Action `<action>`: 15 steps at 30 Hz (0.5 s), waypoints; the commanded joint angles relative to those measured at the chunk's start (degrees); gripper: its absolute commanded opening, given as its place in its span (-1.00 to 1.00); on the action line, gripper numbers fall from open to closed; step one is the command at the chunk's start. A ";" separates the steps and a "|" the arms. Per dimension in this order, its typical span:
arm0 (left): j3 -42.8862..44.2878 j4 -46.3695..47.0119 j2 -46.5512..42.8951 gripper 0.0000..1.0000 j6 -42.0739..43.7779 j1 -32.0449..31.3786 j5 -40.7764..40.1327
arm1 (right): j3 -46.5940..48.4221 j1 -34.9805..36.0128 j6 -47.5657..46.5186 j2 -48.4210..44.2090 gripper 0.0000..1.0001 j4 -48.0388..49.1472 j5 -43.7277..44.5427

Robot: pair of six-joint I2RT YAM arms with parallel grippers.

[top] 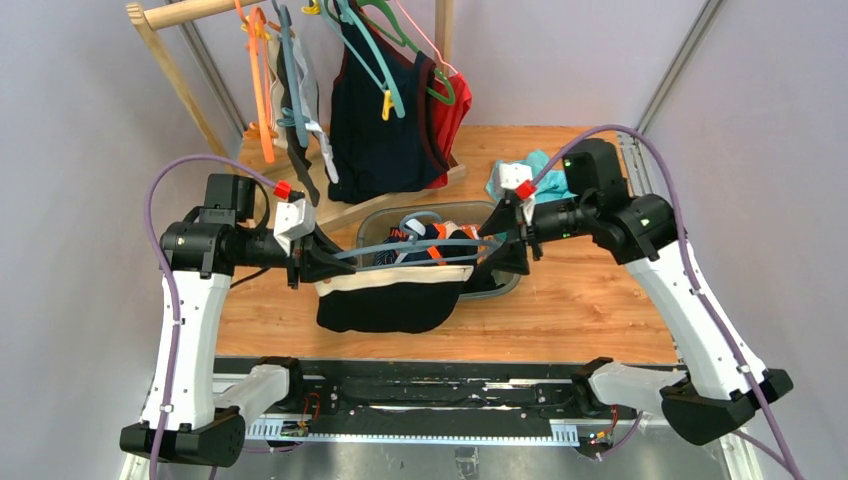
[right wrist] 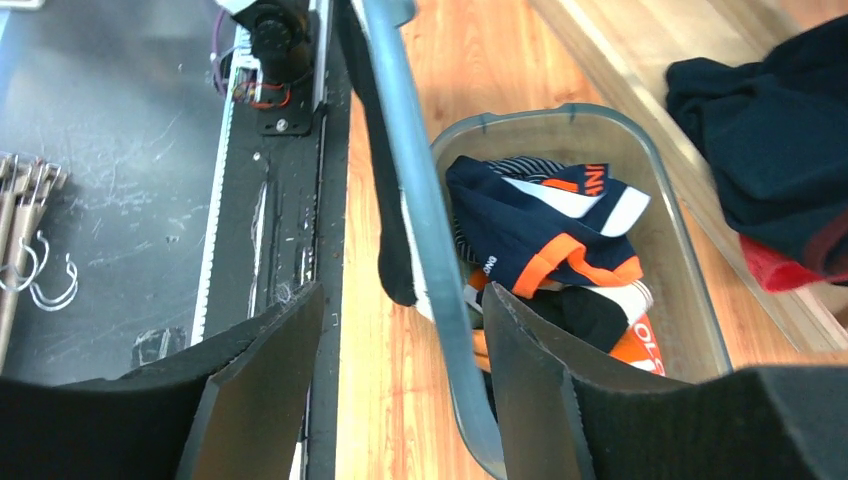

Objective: Remove the underwear clipped to the hanger
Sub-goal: Remove the underwear from the hanger.

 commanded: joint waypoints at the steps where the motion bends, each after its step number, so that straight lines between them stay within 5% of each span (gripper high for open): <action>1: 2.79 0.13 0.56 -0.99 -2.67 -0.16 2.67 | 1.71 6.12 -1.35 2.25 0.19 1.21 7.04; 6: 3.35 0.05 0.99 -1.00 -3.61 -0.16 1.53 | 2.85 7.33 0.19 5.31 -0.14 3.15 7.51; 11: 4.47 0.09 2.50 -0.99 -6.35 -0.16 -1.55 | 0.82 7.55 3.02 4.71 -0.79 7.77 9.08; 15: 4.13 0.20 2.83 -0.62 -6.58 -0.16 -3.54 | -2.03 7.46 4.37 1.66 -0.99 10.71 14.20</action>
